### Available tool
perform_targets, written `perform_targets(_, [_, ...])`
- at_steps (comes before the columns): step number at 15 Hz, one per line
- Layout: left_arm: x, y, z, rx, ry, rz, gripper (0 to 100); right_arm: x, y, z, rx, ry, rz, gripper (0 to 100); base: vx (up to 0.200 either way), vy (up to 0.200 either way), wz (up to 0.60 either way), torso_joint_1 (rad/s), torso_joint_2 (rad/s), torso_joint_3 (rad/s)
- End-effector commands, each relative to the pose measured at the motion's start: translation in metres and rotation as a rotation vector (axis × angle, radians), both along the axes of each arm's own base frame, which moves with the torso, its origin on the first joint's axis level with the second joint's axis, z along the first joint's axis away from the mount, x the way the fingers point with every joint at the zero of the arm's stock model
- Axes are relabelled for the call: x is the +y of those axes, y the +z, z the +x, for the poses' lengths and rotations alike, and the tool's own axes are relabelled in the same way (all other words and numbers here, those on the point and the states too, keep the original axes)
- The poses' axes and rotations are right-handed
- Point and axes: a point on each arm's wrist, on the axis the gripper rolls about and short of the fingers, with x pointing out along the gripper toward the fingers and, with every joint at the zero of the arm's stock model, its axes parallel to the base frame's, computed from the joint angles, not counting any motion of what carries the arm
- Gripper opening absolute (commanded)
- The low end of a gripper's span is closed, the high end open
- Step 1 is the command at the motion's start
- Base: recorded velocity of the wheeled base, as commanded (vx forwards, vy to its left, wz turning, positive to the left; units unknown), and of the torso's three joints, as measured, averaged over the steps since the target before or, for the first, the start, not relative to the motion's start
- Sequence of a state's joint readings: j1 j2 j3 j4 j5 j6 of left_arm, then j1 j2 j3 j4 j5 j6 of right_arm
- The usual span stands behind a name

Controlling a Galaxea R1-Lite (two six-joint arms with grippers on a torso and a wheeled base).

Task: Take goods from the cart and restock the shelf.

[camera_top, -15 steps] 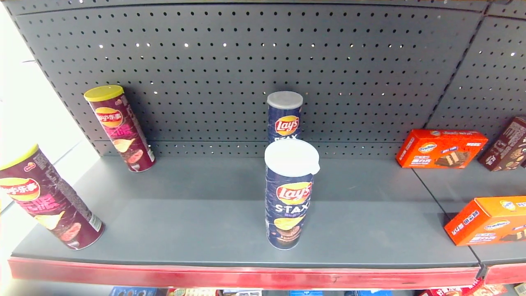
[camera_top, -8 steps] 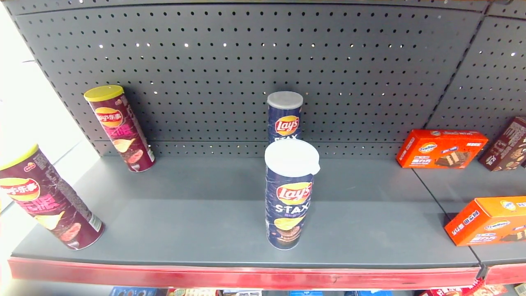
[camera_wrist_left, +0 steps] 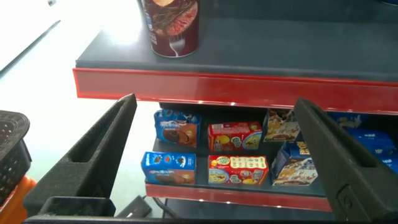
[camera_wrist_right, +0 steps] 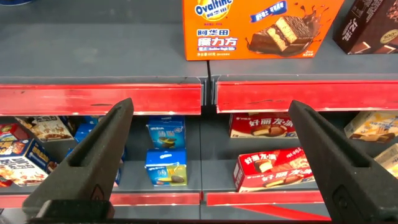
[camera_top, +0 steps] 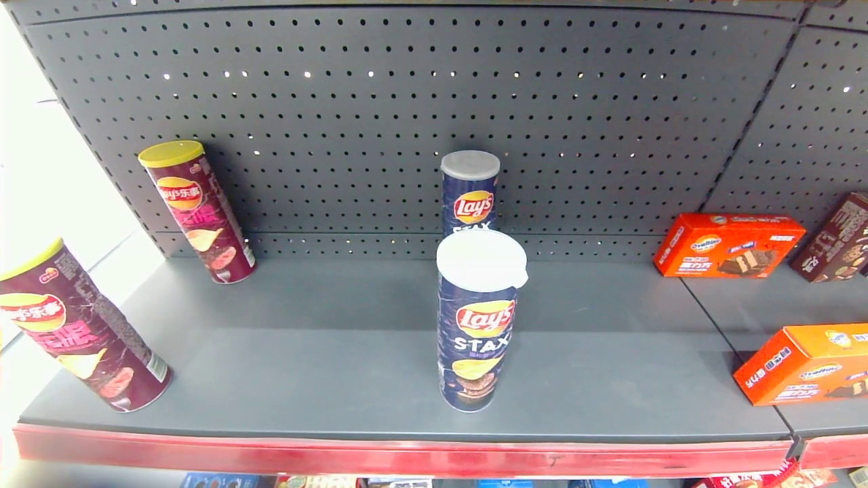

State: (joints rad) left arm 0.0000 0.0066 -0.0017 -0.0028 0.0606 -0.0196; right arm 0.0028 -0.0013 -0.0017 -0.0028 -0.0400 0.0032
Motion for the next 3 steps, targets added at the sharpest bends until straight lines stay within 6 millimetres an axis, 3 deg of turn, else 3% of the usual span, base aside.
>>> perform_targets(1, [0.0000, 0.0000, 0.0000, -0.001, 0.001, 0.000, 100, 0.0000, 0.0000, 0.0001, 0.001, 0.000, 0.000, 100, 0.000, 0.000, 0.00, 0.000, 0.00, 0.000])
perform_targets(3, [0.0000, 0.0000, 0.0000, -0.001, 0.001, 0.000, 100, 0.0000, 0.0000, 0.0001, 0.001, 0.000, -0.002, 100, 0.000, 0.000, 0.00, 0.000, 0.00, 0.000])
